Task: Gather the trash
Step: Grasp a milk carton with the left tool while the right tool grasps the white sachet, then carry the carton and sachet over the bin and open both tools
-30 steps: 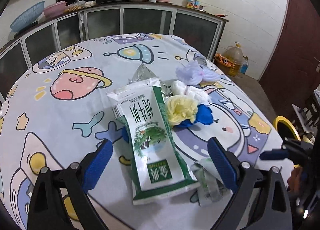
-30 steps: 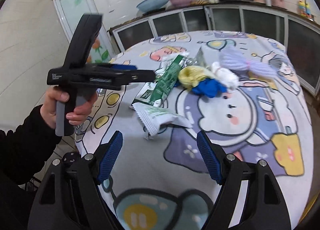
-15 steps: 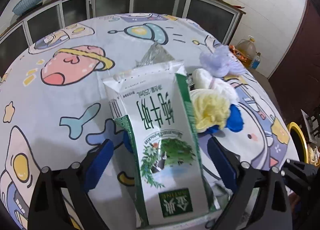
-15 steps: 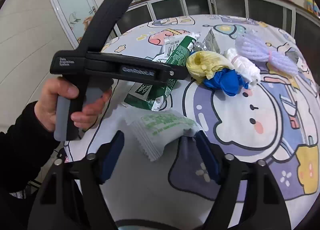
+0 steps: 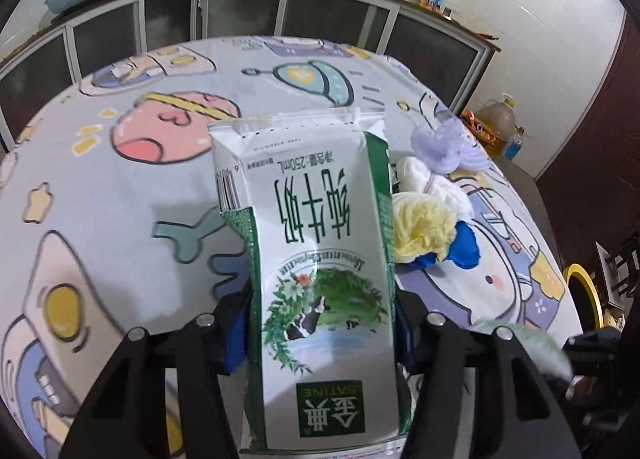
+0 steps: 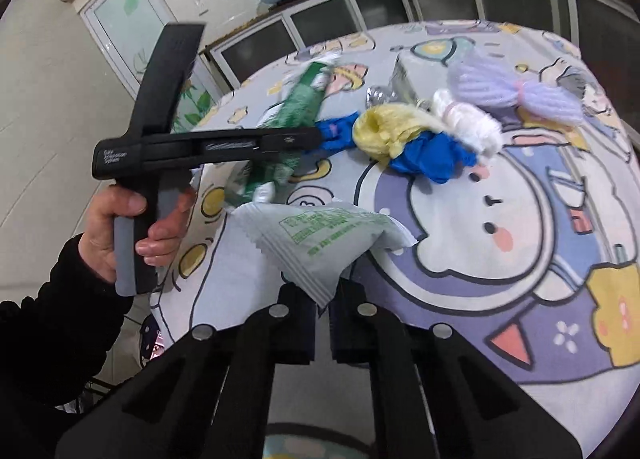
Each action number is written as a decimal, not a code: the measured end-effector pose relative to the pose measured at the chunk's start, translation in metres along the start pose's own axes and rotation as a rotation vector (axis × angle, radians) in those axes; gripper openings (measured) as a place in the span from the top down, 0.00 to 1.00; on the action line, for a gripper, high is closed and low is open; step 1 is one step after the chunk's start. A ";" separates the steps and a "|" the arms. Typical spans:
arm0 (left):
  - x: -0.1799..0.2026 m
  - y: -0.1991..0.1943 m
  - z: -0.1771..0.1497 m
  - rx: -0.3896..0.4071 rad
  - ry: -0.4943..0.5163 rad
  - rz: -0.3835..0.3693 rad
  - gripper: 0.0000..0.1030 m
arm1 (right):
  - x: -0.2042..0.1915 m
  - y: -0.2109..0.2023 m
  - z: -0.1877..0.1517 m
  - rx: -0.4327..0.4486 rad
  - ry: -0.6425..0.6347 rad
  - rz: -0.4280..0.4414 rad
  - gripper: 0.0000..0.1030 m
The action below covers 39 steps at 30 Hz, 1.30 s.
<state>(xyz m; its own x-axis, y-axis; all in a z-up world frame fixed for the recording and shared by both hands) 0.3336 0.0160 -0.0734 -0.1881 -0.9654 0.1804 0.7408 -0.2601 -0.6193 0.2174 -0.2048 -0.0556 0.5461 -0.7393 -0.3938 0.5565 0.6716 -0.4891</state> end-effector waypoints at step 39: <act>0.269 -0.040 -0.008 0.042 0.272 -0.405 0.48 | 0.142 -0.293 -0.050 0.409 0.247 -0.470 0.95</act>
<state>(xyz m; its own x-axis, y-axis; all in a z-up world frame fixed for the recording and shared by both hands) 0.2479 -0.2330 -0.0063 -0.6241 -0.7577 0.1909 0.5976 -0.6203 -0.5081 0.1009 -0.5086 -0.0070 0.0555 -0.9142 -0.4014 0.9191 0.2038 -0.3372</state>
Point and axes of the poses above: each gripper's, at about its wrist camera, not at the fingertips, and y roughly the way its jaws point, x to its right, z to its top, the point moved 5 cm from there along y, roughly the way its jaws point, and after that the axes turned 13 degrees about x, right-handed, at the moved point
